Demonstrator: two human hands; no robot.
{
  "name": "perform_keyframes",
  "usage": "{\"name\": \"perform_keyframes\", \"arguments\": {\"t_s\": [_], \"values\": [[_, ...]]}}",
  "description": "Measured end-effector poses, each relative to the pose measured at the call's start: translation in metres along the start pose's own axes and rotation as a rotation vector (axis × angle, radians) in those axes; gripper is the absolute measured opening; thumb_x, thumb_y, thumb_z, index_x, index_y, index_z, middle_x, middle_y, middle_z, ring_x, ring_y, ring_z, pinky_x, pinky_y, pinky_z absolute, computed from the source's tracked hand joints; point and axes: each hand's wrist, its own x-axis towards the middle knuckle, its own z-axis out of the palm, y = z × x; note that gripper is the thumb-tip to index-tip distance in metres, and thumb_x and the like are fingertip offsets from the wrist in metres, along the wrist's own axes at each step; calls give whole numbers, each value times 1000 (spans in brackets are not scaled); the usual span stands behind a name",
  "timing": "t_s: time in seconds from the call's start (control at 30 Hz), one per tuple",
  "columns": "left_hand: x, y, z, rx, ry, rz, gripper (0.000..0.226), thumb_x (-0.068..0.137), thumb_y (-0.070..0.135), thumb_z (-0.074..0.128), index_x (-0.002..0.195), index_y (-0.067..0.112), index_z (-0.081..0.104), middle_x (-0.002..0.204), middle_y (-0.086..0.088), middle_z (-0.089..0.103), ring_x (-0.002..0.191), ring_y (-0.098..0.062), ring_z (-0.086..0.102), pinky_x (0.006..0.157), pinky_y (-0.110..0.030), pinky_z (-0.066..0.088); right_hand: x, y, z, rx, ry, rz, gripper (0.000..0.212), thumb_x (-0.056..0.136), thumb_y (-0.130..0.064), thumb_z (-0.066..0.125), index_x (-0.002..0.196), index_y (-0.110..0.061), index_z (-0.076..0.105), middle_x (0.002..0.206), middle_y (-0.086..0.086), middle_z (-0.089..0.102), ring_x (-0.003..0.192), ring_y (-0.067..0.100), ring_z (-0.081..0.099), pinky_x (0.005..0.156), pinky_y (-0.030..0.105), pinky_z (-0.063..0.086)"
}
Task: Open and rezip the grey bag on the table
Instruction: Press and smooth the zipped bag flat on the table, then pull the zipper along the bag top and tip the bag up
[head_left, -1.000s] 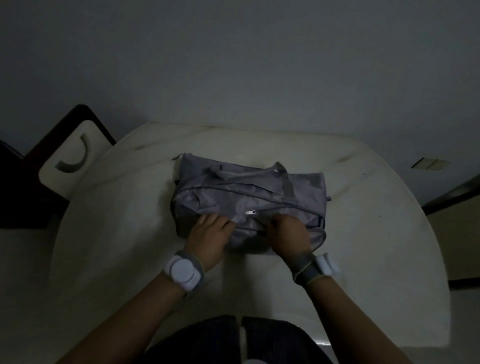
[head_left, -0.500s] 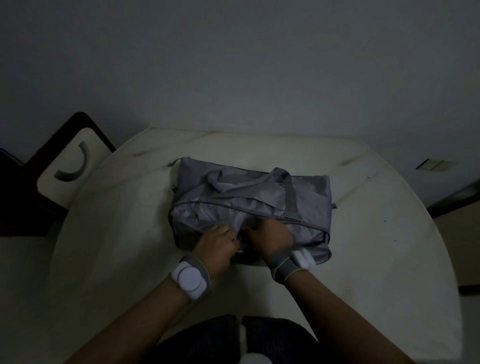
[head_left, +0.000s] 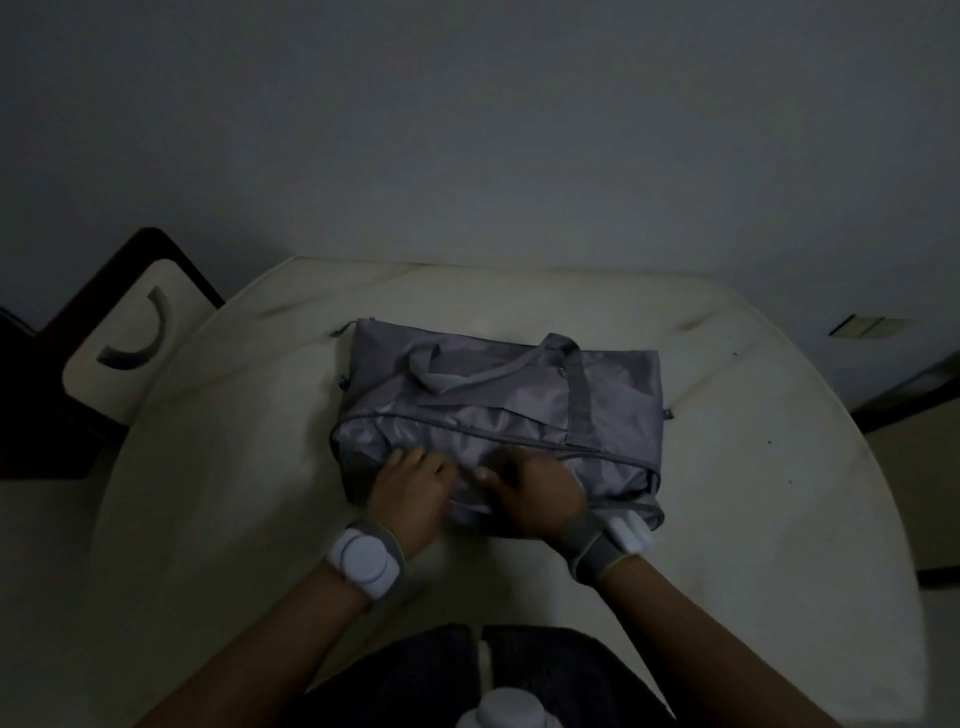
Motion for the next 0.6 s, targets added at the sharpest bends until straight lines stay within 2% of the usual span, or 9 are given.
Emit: {"name": "perform_keyframes", "arguments": {"t_s": [0.07, 0.13, 0.17, 0.23, 0.3, 0.33, 0.47, 0.53, 0.6], "values": [[1, -19, 1, -1, -2, -70, 30, 46, 21, 80, 72, 18, 65, 73, -4, 63, 70, -30, 60, 60, -35, 49, -16, 17, -14, -55, -38, 0, 65, 75, -83, 41, 117, -36, 56, 111, -9, 68, 97, 16, 65, 79, 36, 55], [2, -32, 1, -9, -6, -116, 26, 45, 16, 80, 66, 18, 65, 68, -4, 63, 67, -30, 61, 58, -35, 49, -36, 46, -31, -196, -66, 39, 73, 66, -86, 49, 123, -40, 52, 121, -10, 62, 107, 17, 60, 87, 36, 53], [2, -35, 0, -19, 1, -119, 23, 45, 15, 79, 63, 17, 65, 66, -4, 63, 64, -30, 61, 57, -36, 50, -44, 64, -36, -252, -52, 67, 69, 66, -81, 54, 122, -41, 53, 122, -9, 61, 109, 19, 60, 88, 36, 52], [2, -34, -3, -28, 12, -98, 16, 48, 15, 73, 60, 16, 64, 63, -4, 63, 60, -29, 62, 56, -35, 50, -56, 90, -48, -232, 15, 132, 48, 76, -54, 64, 121, -41, 57, 122, -4, 64, 109, 24, 62, 89, 34, 52], [3, -39, -2, -42, 47, -66, 9, 53, 17, 68, 61, 16, 64, 64, -5, 64, 60, -29, 62, 58, -33, 50, -58, 97, -57, -155, 99, 156, 43, 80, -24, 64, 122, -35, 62, 117, 5, 69, 103, 30, 65, 85, 34, 52], [5, -44, -6, -58, 47, -74, 8, 56, 19, 68, 63, 16, 64, 66, -5, 64, 63, -29, 62, 61, -34, 50, -57, 96, -62, -135, 159, 157, 42, 80, -16, 63, 119, -31, 65, 112, 7, 71, 98, 32, 67, 81, 34, 52], [13, -65, -32, -108, 228, -144, 18, 73, 30, 57, 67, 15, 66, 72, -8, 65, 68, -30, 61, 66, -35, 49, -53, 88, -92, -119, 417, 89, 27, 79, -10, 67, 104, -20, 66, 92, 9, 74, 78, 35, 68, 65, 33, 52], [14, -63, -40, -100, 290, -143, 15, 74, 27, 61, 69, 14, 67, 71, -9, 65, 66, -30, 61, 63, -36, 50, -49, 93, -98, -125, 352, 168, 22, 81, -10, 63, 101, -19, 64, 91, 10, 73, 80, 35, 67, 66, 33, 51], [12, -61, -31, -100, 184, -175, 9, 70, 21, 68, 75, 14, 72, 78, -11, 69, 70, -31, 65, 64, -38, 54, -40, 98, -89, -164, 107, 319, 19, 84, -15, 59, 102, -18, 65, 100, 13, 71, 89, 34, 65, 70, 32, 47]]}}
